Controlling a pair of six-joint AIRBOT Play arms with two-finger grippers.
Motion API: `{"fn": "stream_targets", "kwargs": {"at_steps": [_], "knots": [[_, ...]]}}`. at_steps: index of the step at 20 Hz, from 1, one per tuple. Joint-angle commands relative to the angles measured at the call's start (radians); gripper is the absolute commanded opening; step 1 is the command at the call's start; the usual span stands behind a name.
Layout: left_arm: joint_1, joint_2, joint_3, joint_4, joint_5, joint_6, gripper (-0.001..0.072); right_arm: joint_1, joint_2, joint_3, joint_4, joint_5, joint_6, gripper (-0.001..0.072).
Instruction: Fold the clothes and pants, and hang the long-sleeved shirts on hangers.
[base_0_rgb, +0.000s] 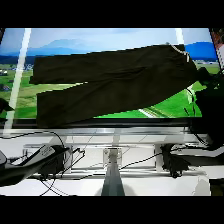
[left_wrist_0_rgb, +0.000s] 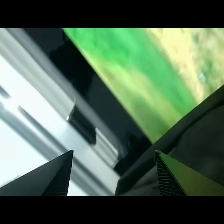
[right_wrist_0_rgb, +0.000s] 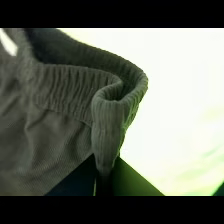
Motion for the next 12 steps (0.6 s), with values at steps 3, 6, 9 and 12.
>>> {"fn": "stream_targets", "kwargs": {"at_steps": [3,6,9,12], "knots": [[0.021,0.083,-0.121,0.014,-0.069,0.026,0.0542,0.002,0.066,0.009,-0.06,0.012,0.0,0.0051],[0.022,0.163,-0.274,-0.087,-0.002,0.027,0.0542,0.002,0.066,0.009,-0.056,0.015,0.0,0.005],[0.021,0.212,-0.428,-0.301,0.077,0.095,0.0542,0.002,0.066,0.009,-0.055,0.031,0.003,0.0051],[0.021,0.262,-0.528,-0.306,0.102,0.106,0.0544,0.002,0.066,0.009,-0.054,0.057,0.003,0.0051]]}}
